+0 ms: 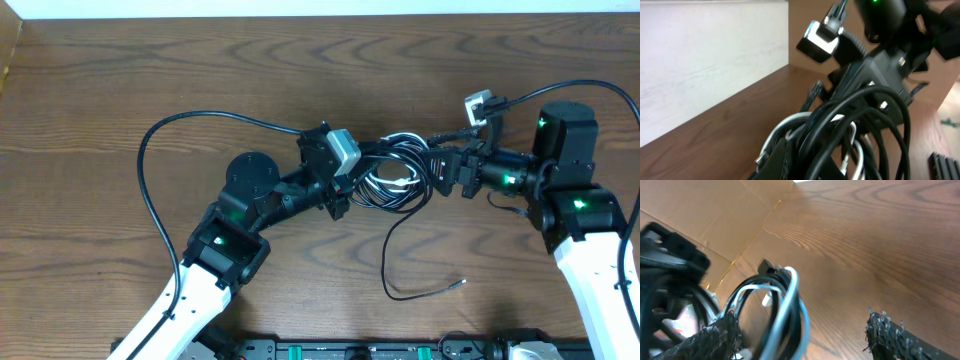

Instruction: Untangle cables

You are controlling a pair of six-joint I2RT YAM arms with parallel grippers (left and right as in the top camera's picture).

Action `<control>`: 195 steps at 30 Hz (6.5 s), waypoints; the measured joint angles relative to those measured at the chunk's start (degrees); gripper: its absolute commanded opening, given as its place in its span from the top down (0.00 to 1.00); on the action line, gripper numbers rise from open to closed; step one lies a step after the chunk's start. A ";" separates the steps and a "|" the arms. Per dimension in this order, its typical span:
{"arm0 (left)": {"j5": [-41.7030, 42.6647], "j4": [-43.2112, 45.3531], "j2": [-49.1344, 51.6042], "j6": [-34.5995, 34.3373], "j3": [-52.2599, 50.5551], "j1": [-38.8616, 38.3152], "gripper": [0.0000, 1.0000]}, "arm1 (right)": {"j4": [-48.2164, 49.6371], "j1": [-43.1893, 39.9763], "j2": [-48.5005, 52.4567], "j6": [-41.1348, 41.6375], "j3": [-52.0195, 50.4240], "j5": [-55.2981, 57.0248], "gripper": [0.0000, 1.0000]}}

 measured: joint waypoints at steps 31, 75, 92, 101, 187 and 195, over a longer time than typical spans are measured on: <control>22.43 18.82 0.11 -5.60 0.00 0.72 0.93 | -12.02 0.22 2.40 0.24 0.04 25.38 0.12; 3.41 1.16 0.11 -37.51 0.00 10.29 0.93 | -3.45 -2.12 2.43 -2.12 0.04 0.66 0.12; -6.21 1.16 0.11 -48.04 0.00 10.64 0.93 | -8.07 -2.10 2.43 -5.99 0.04 0.94 0.15; -8.07 -2.56 0.11 -49.31 0.00 10.67 0.92 | -8.17 -2.10 2.40 -8.81 0.04 0.92 0.14; 1.46 -6.16 0.11 -76.00 0.00 10.67 0.92 | -3.65 -2.08 2.43 -11.89 0.04 -4.57 0.26; 1.51 -3.61 0.11 -64.54 0.00 10.67 0.93 | -1.99 -5.44 2.43 2.43 0.04 -4.55 0.40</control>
